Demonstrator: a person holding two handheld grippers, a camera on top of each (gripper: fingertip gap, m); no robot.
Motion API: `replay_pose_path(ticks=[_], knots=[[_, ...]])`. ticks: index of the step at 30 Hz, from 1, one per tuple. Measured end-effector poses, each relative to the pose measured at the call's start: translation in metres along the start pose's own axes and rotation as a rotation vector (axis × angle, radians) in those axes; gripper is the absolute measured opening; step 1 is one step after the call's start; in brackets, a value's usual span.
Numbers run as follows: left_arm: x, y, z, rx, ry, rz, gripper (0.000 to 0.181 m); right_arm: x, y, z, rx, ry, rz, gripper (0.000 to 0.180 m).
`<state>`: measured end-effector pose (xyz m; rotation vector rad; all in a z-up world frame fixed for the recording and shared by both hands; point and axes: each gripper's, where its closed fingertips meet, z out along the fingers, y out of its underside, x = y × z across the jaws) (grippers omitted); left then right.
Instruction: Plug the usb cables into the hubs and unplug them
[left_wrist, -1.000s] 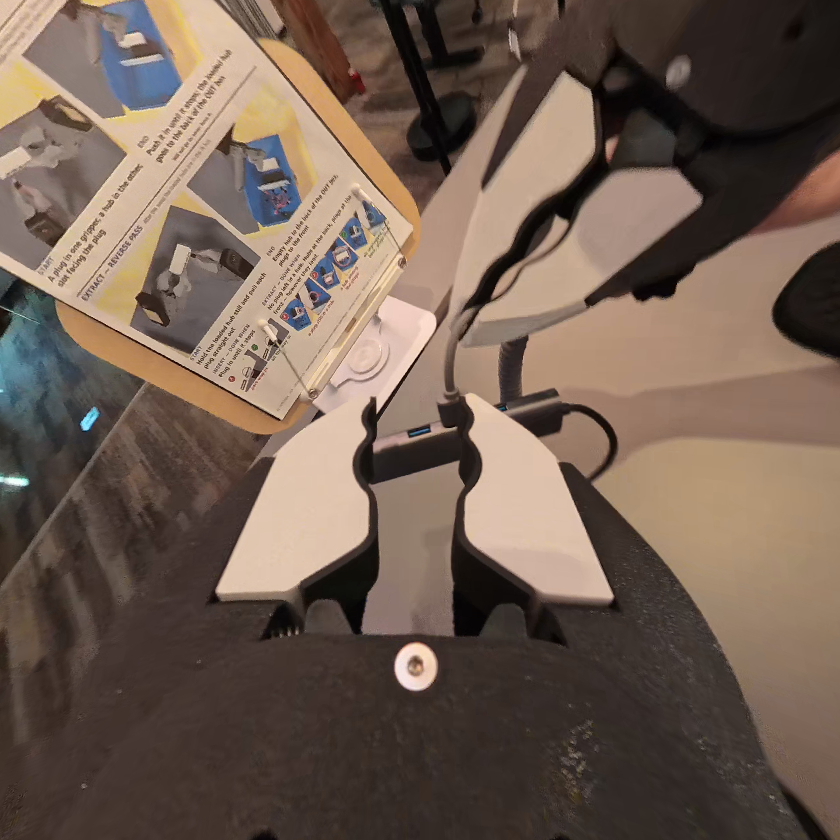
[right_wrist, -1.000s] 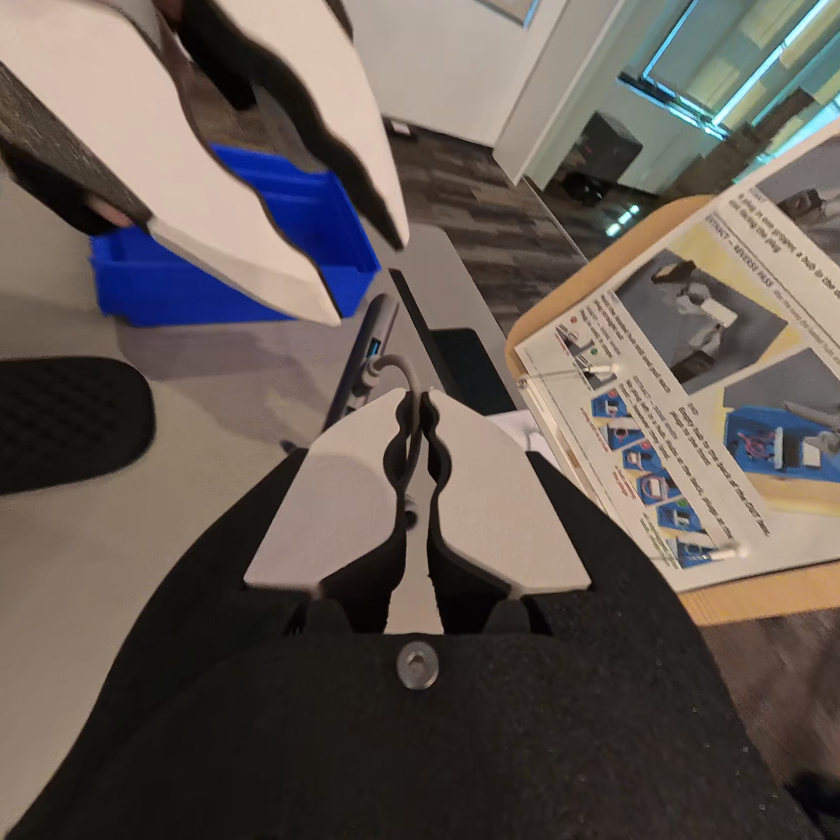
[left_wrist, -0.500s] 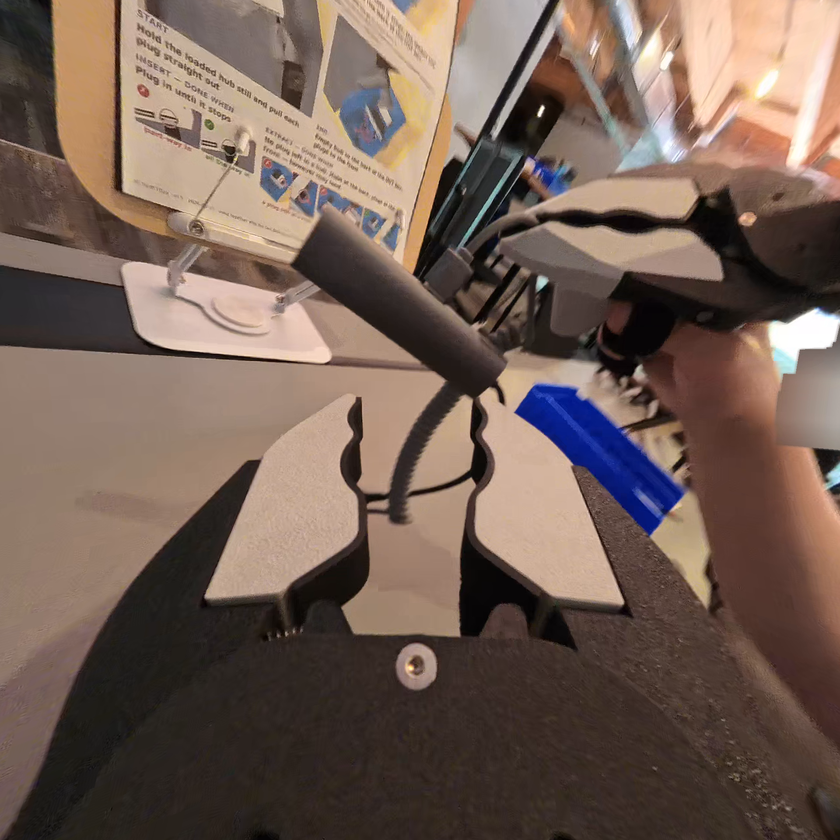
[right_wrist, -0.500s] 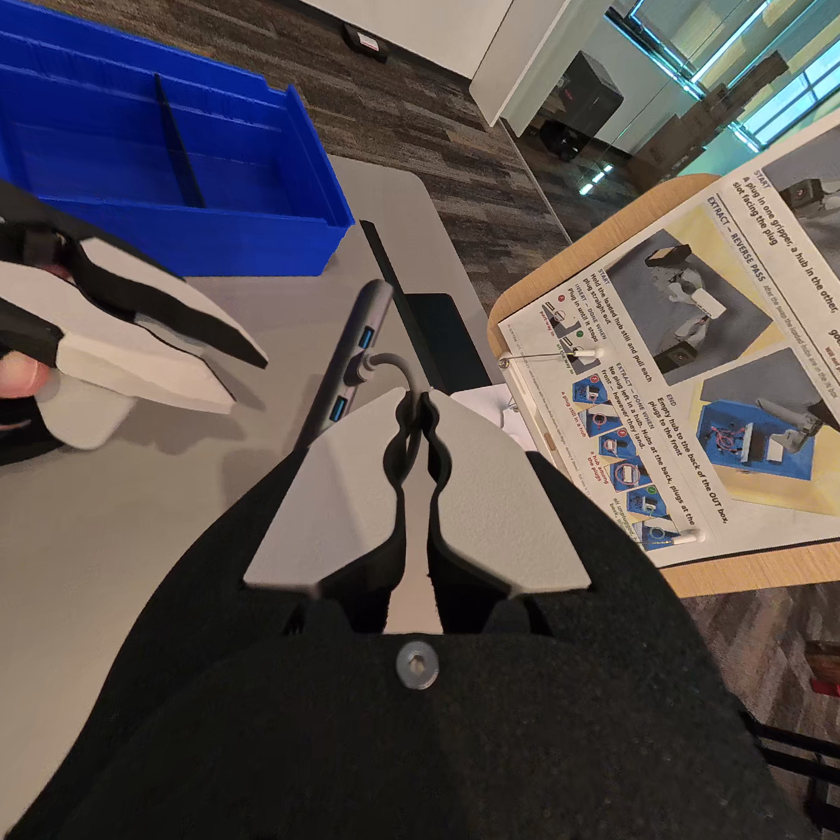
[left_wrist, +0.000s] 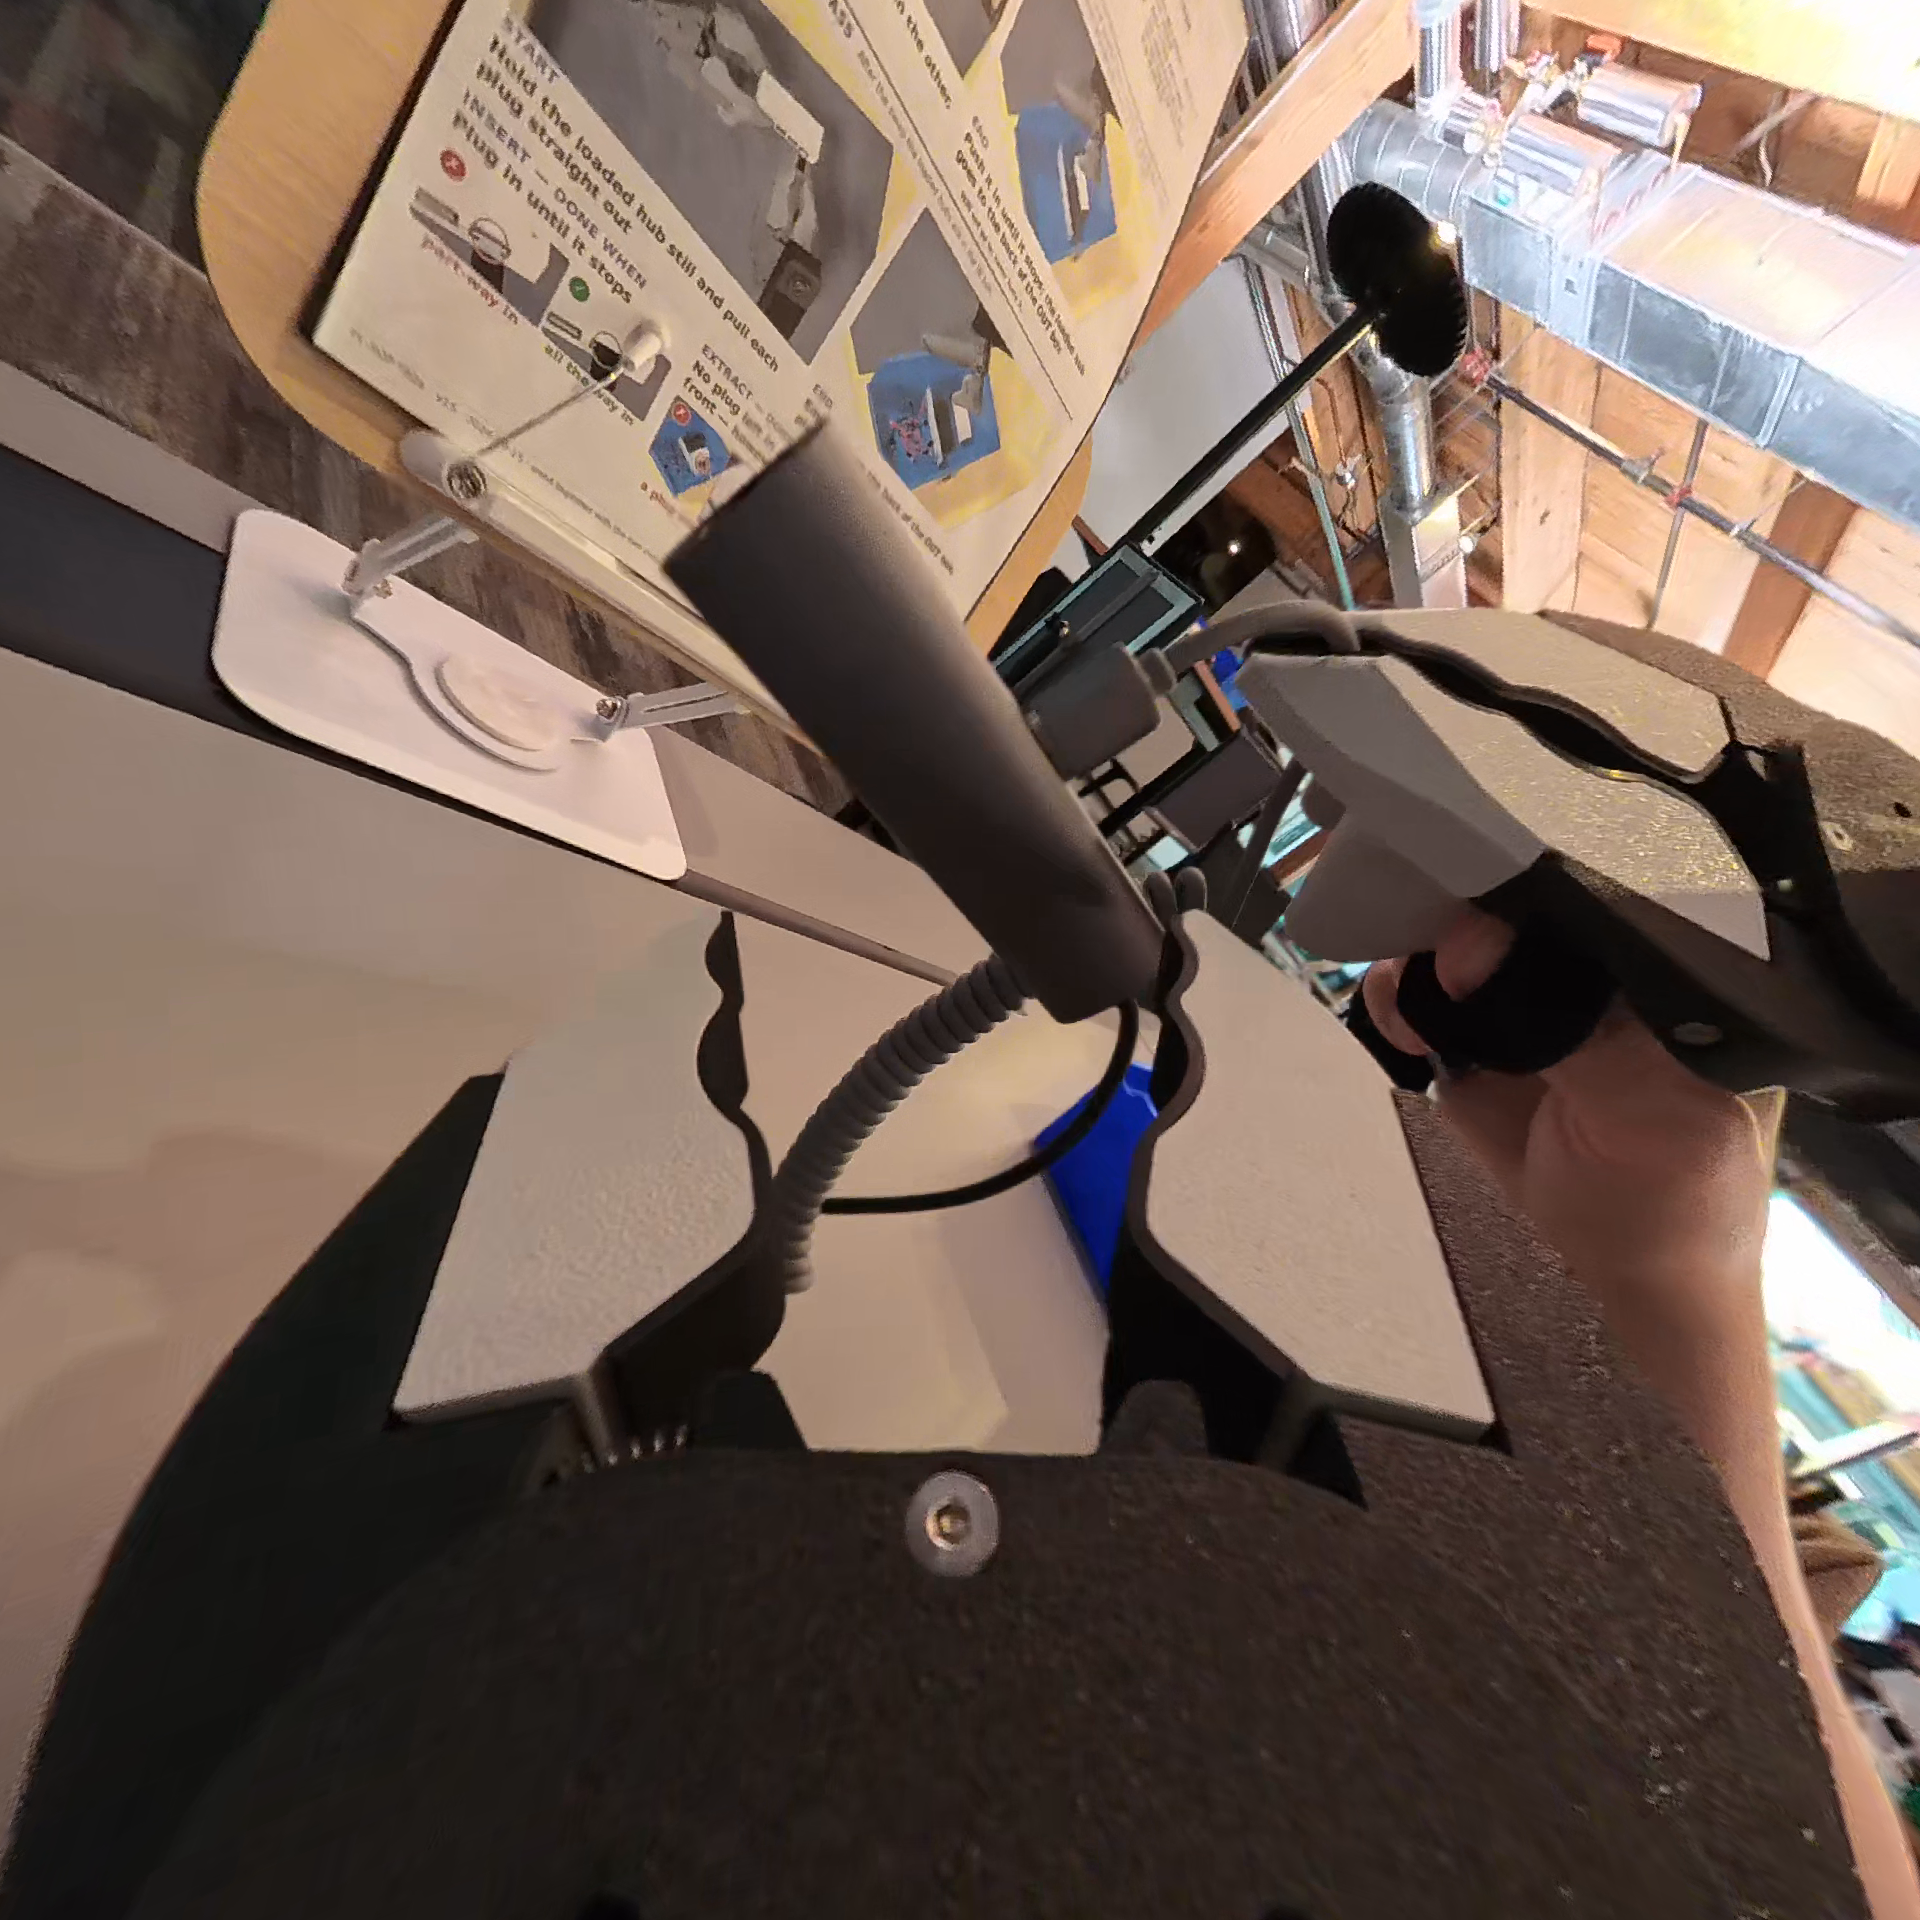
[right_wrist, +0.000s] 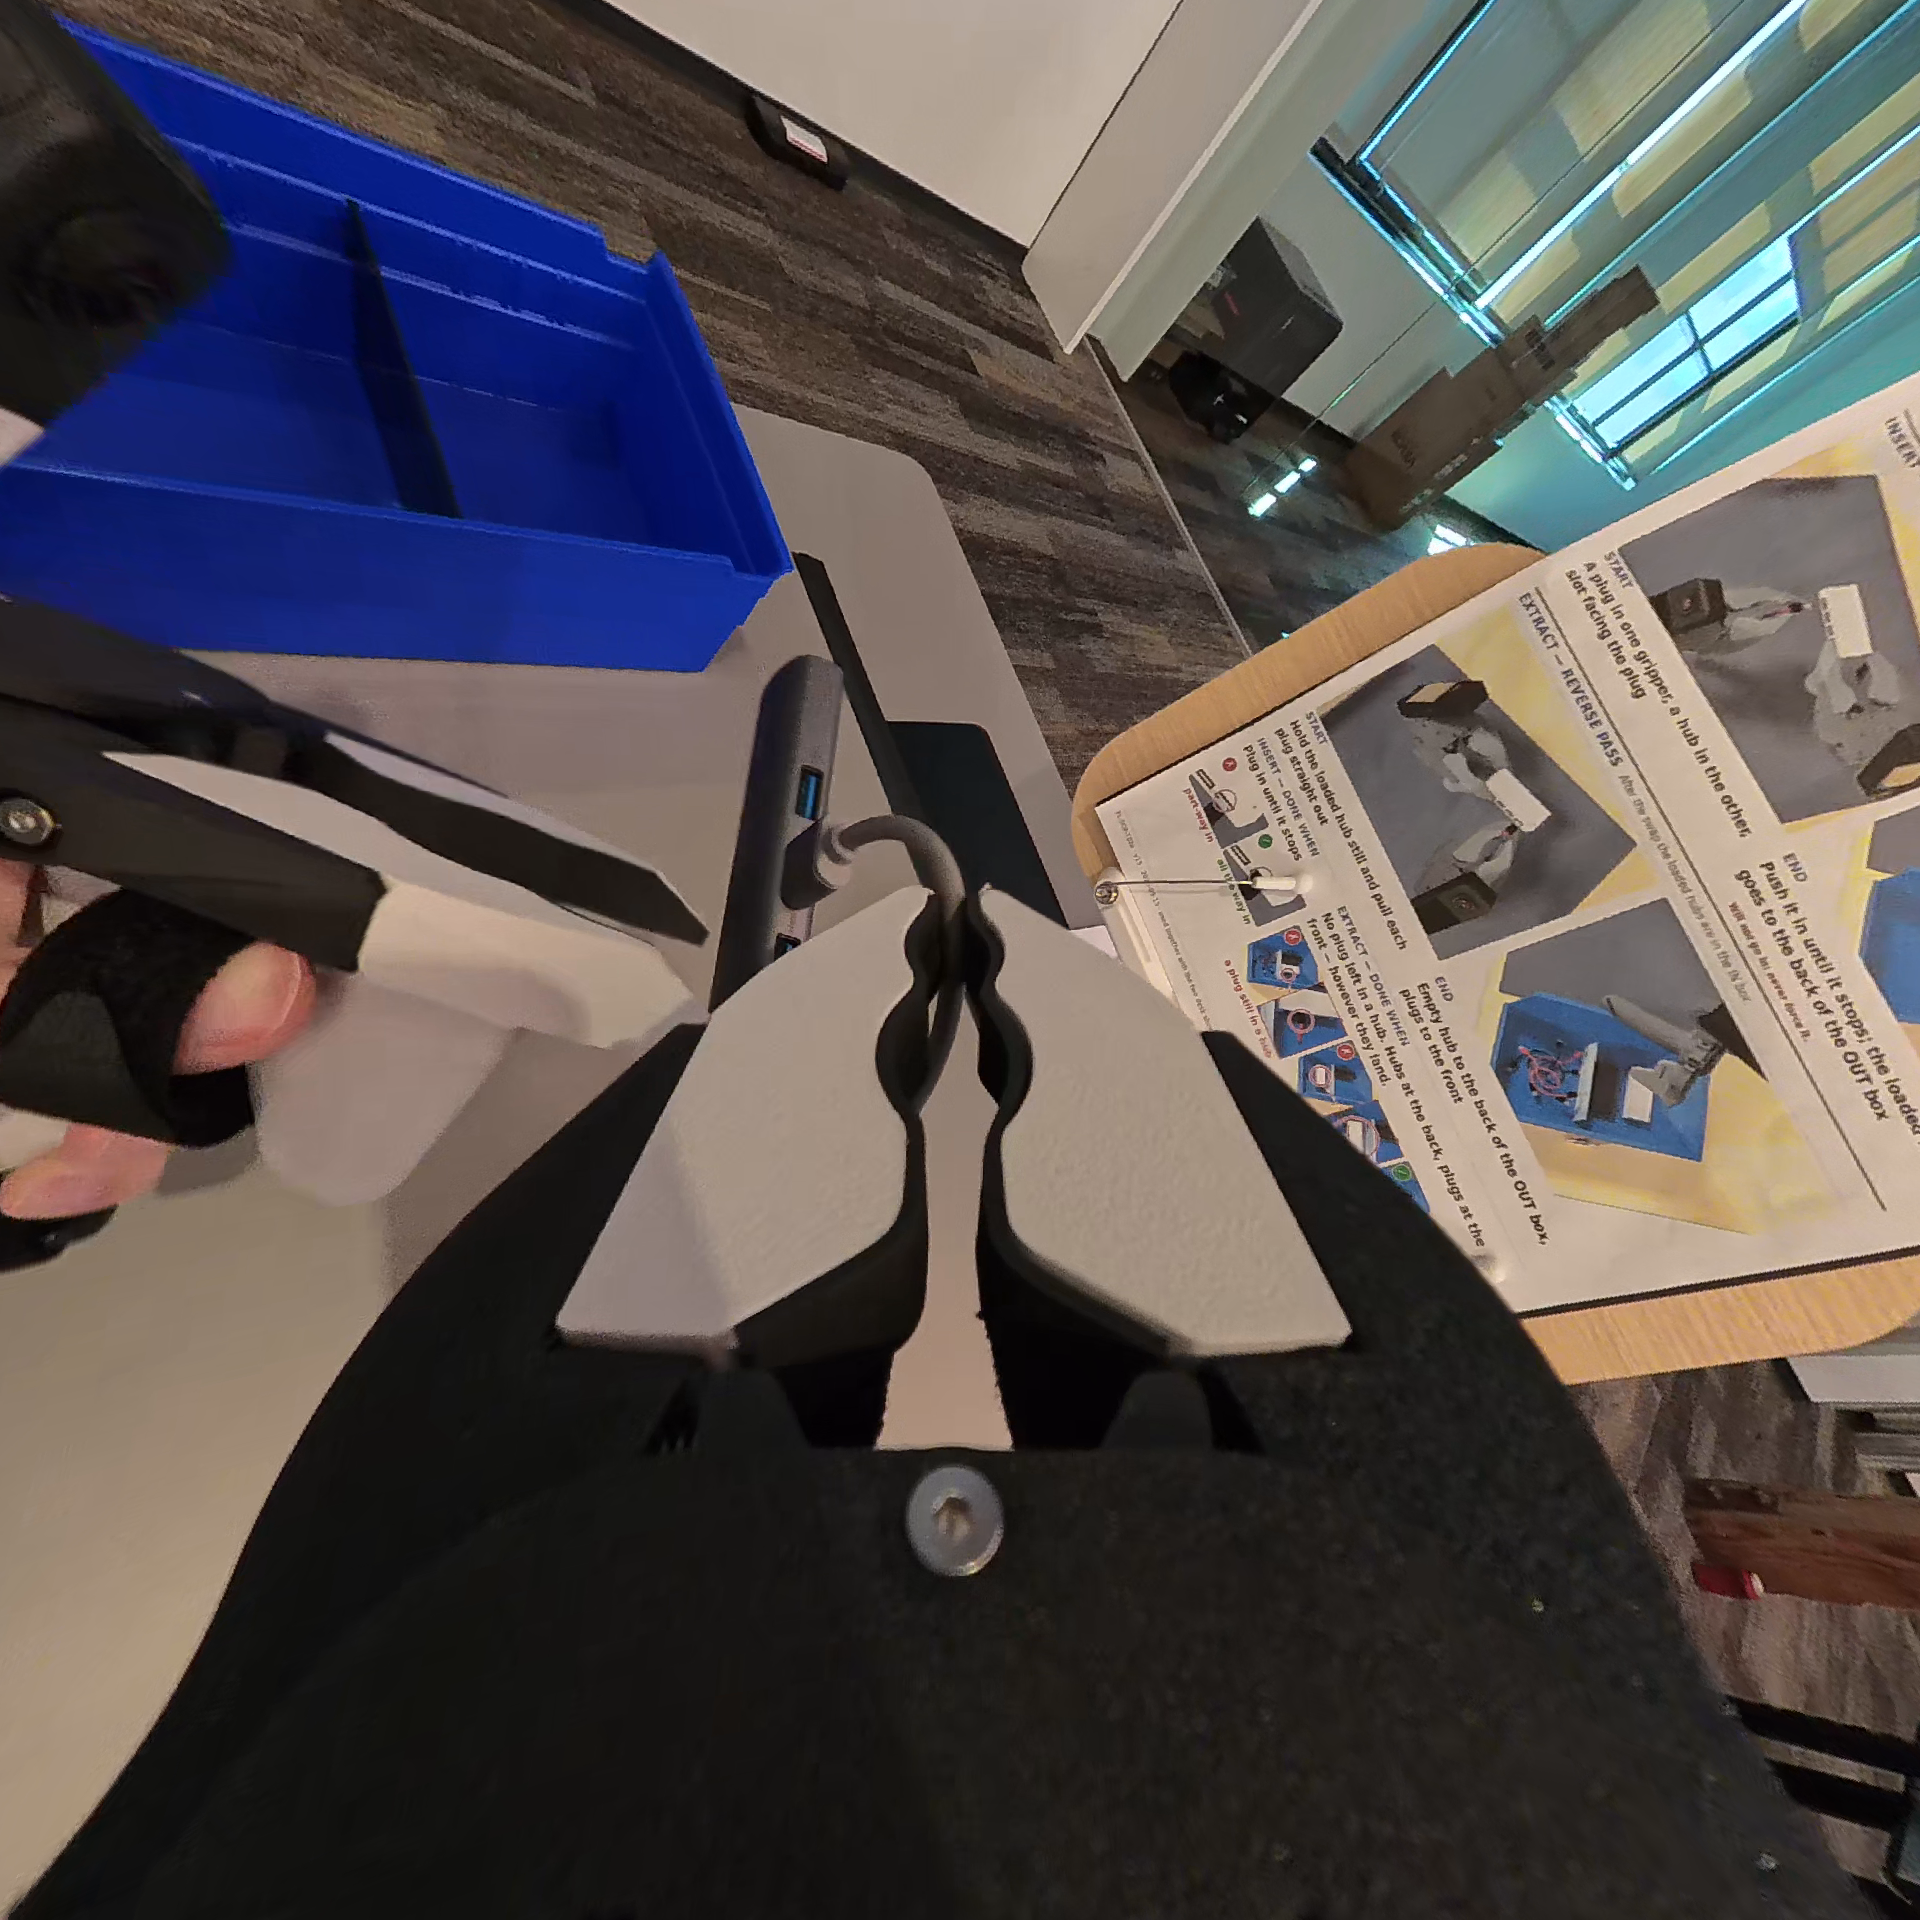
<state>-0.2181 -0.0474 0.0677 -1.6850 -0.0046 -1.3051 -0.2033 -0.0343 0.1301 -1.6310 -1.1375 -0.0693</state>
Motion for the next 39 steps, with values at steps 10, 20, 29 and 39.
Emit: replay_pose_path(ticks=[10, 20, 29, 39], knots=[[0.011, 0.011, 0.021, -0.026, 0.043, -0.026, 0.064, -0.007, 0.000, -0.012, 0.021, 0.006, -0.023, 0.003], [0.011, 0.017, 0.021, -0.188, 0.043, 0.240, 0.032, -0.008, 0.028, -0.026, 0.009, 0.028, 0.019, 0.003], [0.004, 0.021, 0.004, -0.606, -0.025, 0.597, 0.032, -0.027, 0.051, -0.030, 0.088, 0.011, 0.063, 0.004], [0.012, 0.028, -0.007, -0.855, -0.090, 0.769, 0.031, -0.026, 0.034, -0.037, 0.230, 0.194, -0.198, 0.019]])
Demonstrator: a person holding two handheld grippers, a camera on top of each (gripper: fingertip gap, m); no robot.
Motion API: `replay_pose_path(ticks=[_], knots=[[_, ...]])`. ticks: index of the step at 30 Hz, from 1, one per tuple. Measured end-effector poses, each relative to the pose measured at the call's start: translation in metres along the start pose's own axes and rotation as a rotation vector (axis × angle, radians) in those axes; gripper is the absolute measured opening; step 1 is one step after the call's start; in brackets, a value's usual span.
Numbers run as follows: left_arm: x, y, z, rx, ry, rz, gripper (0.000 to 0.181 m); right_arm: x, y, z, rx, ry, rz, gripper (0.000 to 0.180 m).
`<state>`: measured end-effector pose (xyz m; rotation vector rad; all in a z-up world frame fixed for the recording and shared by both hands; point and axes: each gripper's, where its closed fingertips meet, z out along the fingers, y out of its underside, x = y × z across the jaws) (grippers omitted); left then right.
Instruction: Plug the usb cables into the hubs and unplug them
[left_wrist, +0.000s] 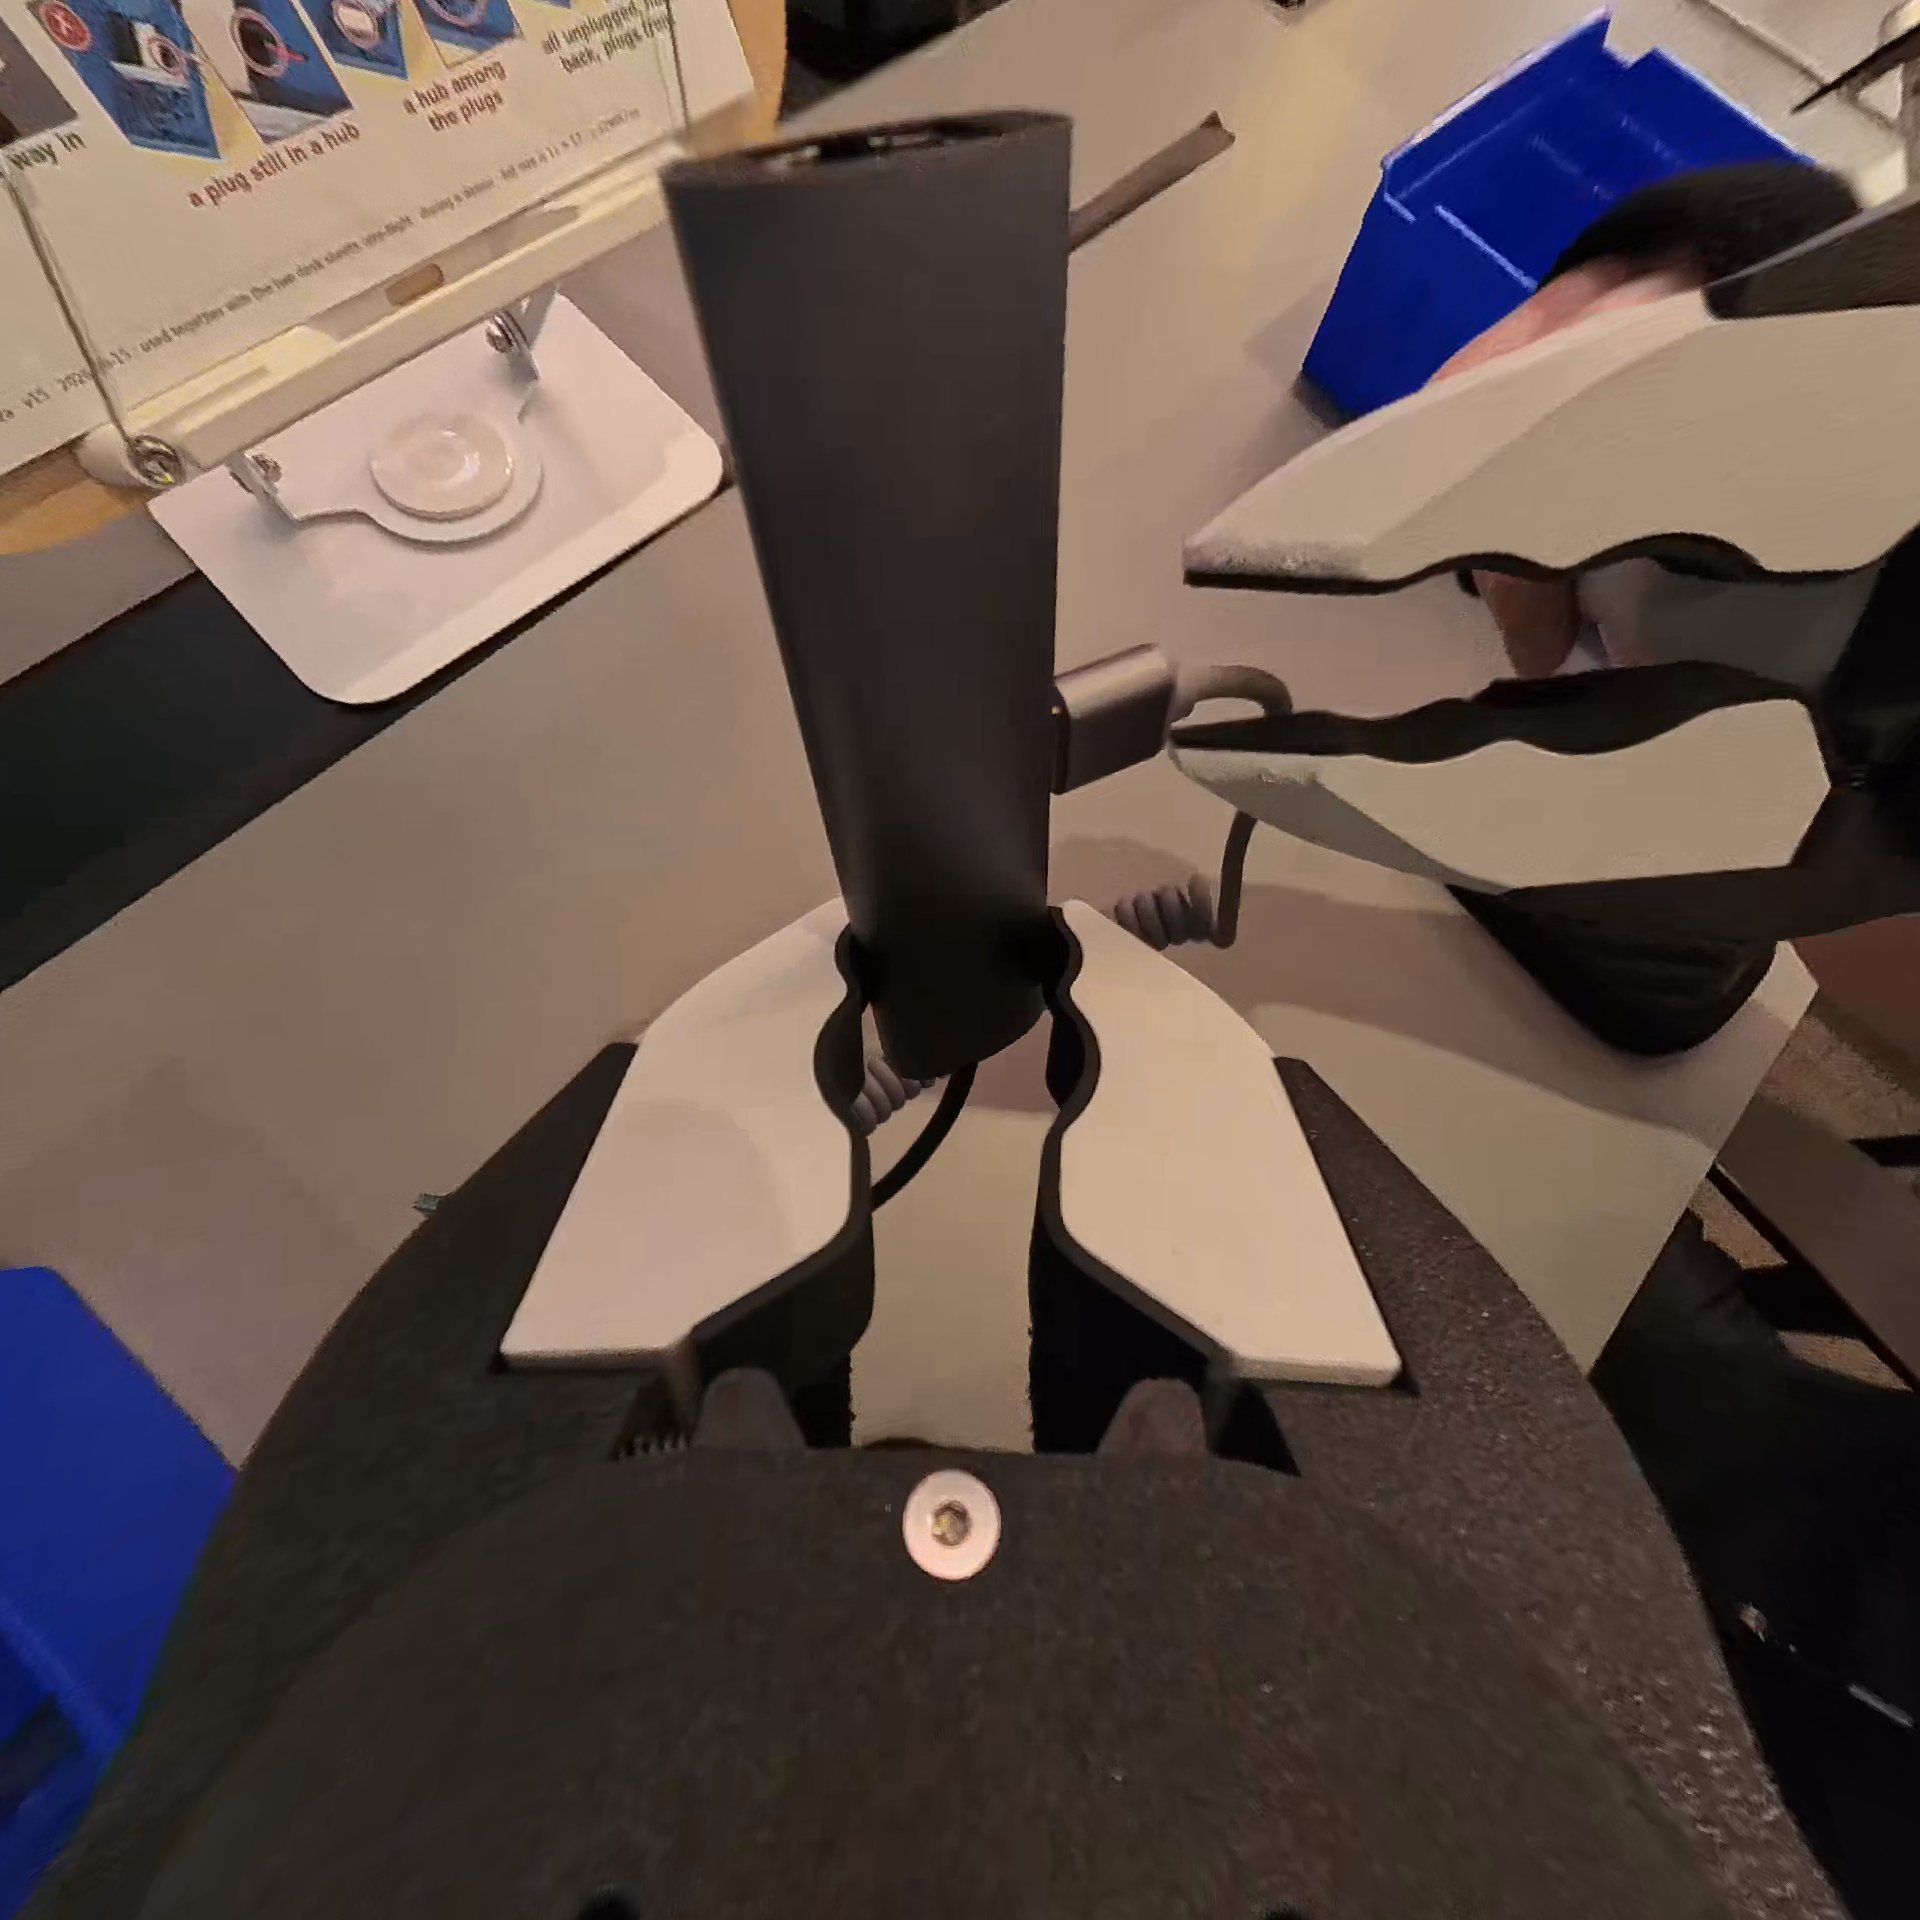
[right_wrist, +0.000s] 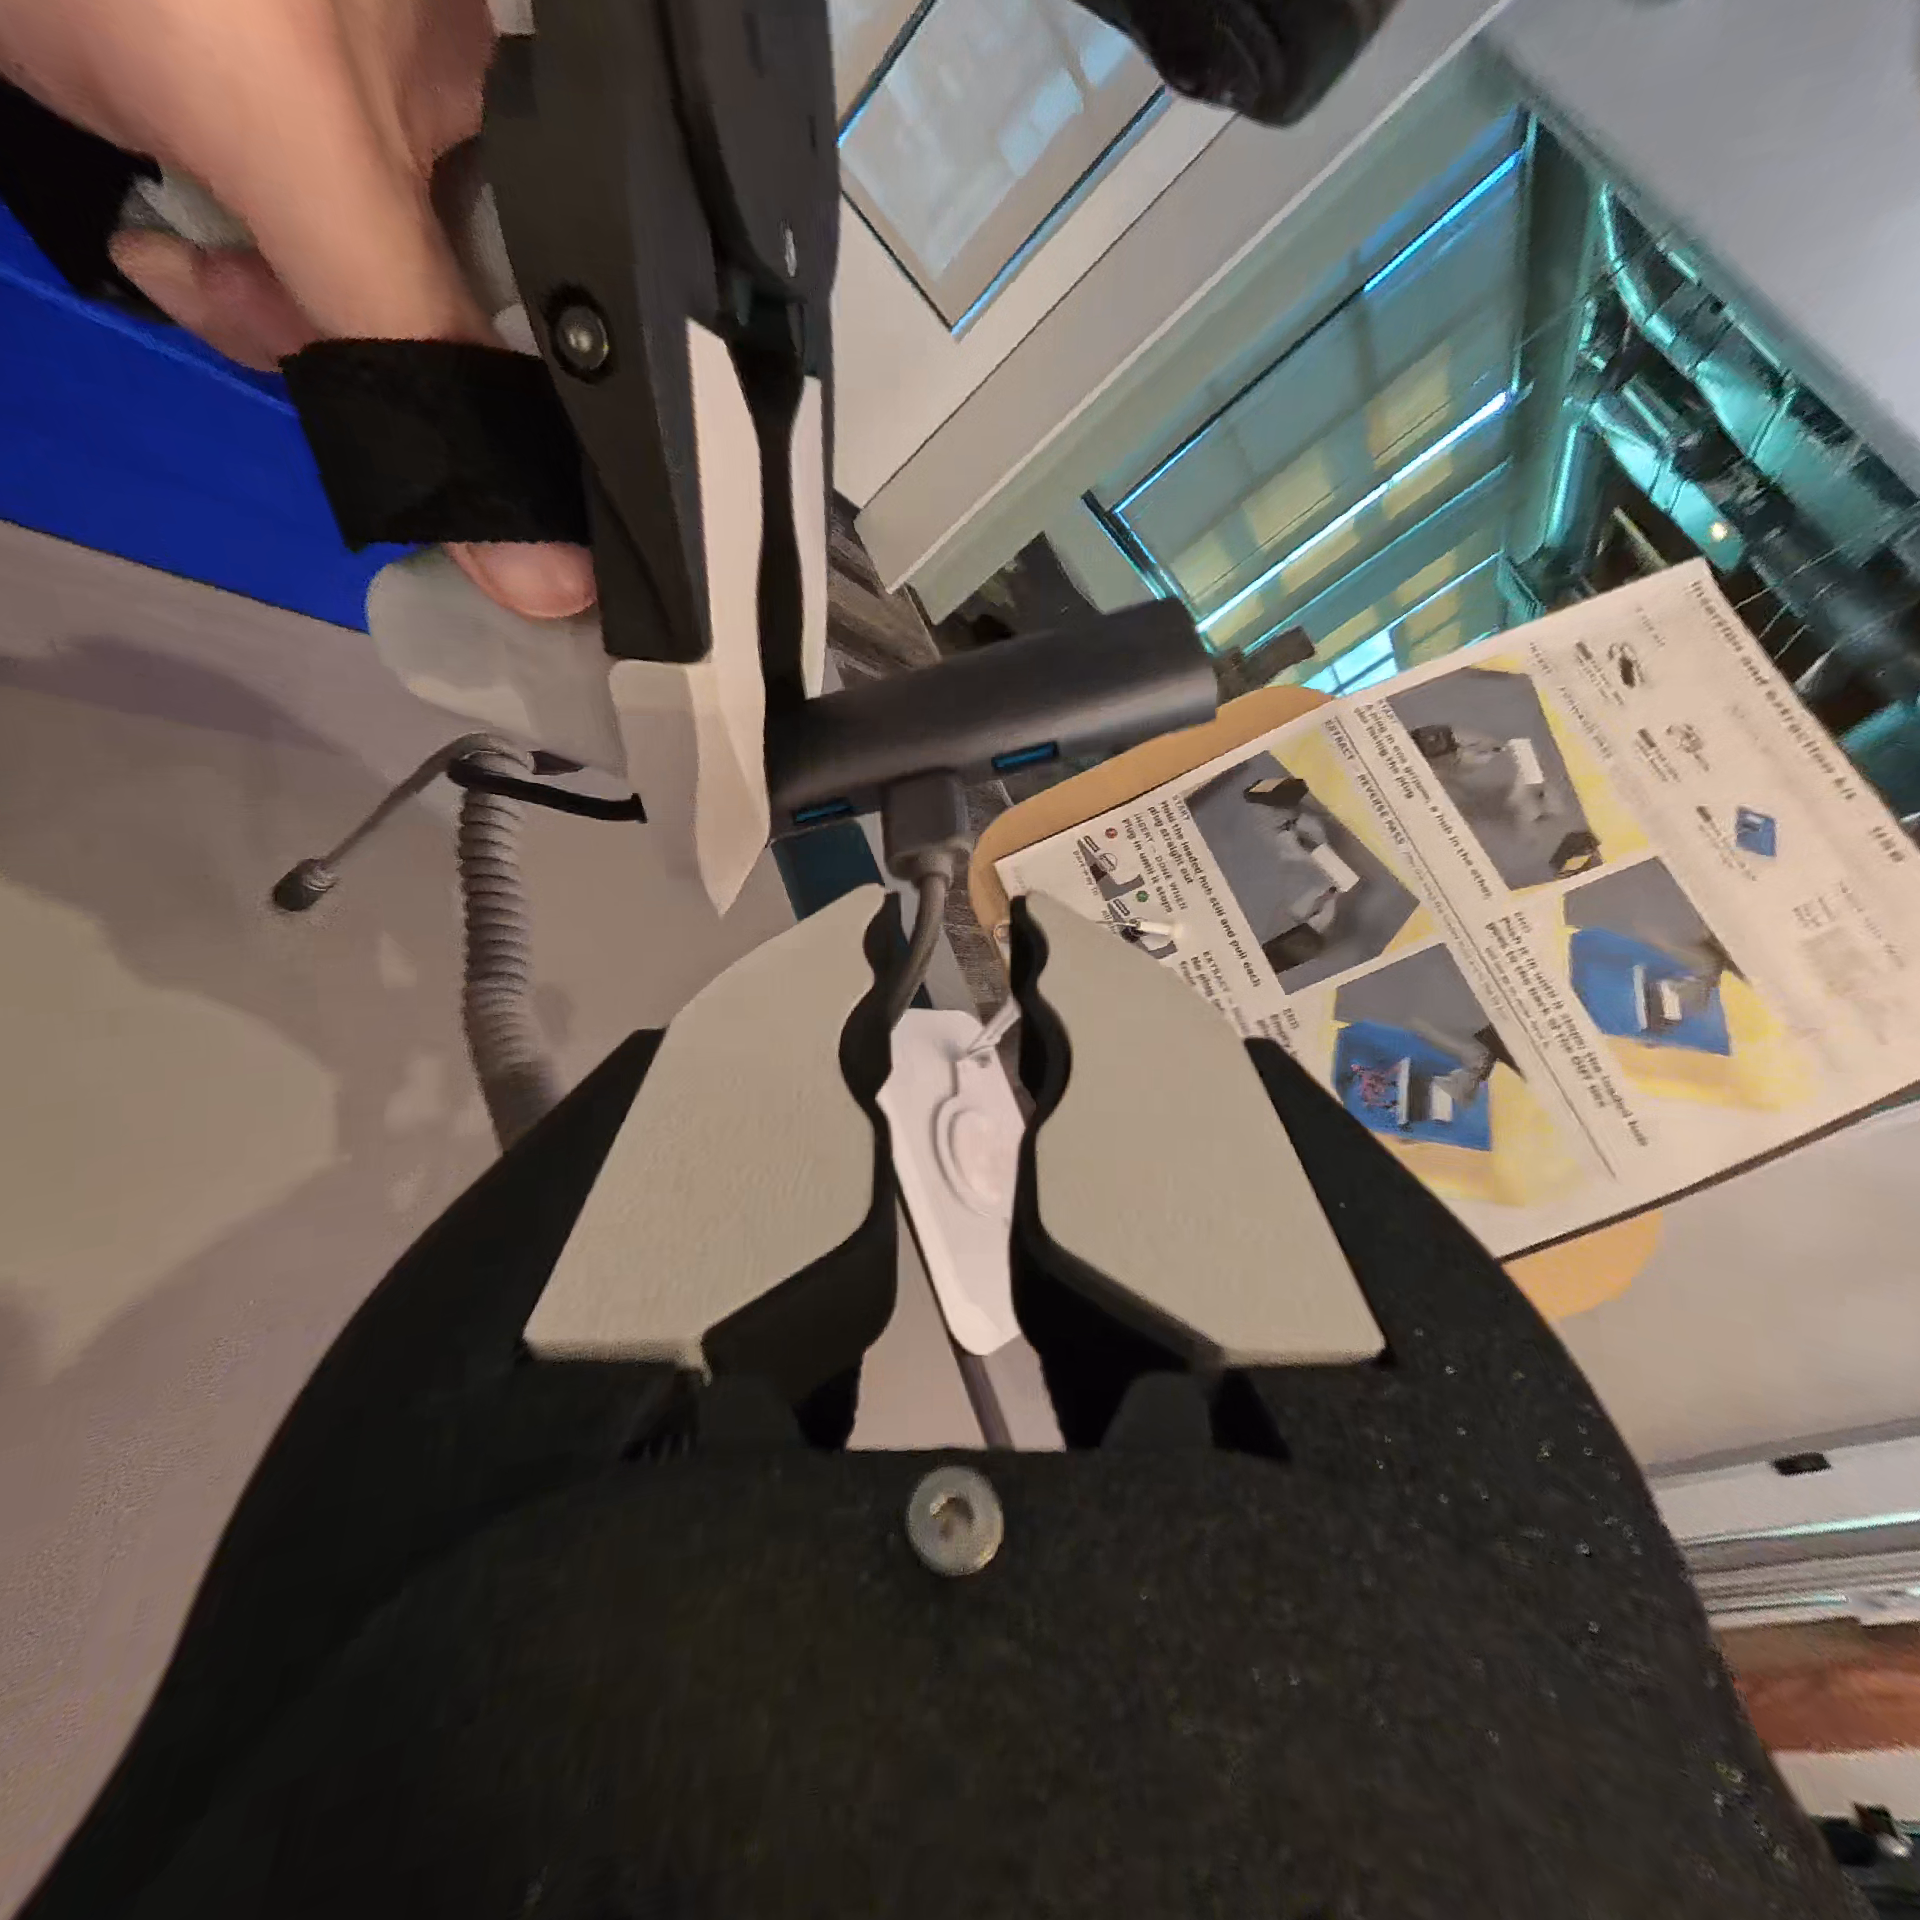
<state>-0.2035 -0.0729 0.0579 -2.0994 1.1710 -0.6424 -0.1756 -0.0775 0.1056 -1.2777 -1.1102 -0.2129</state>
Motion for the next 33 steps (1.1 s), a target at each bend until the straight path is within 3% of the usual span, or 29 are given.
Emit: replay_pose_path(ticks=[13, 21, 27, 33], knots=[[0.004, 0.011, 0.013, -0.136, 0.011, -0.015, 0.031, -0.009, 0.005, 0.003, -0.028, -0.044, -0.095, 0.022], [0.017, 0.005, 0.016, -0.124, 0.013, 0.024, 0.031, -0.009, 0.013, 0.004, -0.073, -0.044, -0.060, 0.017], [0.020, -0.003, 0.013, -0.041, 0.025, 0.052, 0.030, -0.005, 0.016, 0.002, -0.074, -0.020, 0.069, 0.016], [0.009, -0.016, 0.009, 0.138, -0.106, 0.128, 0.039, -0.012, 0.025, 0.007, -0.108, 0.007, 0.184, 0.016]])
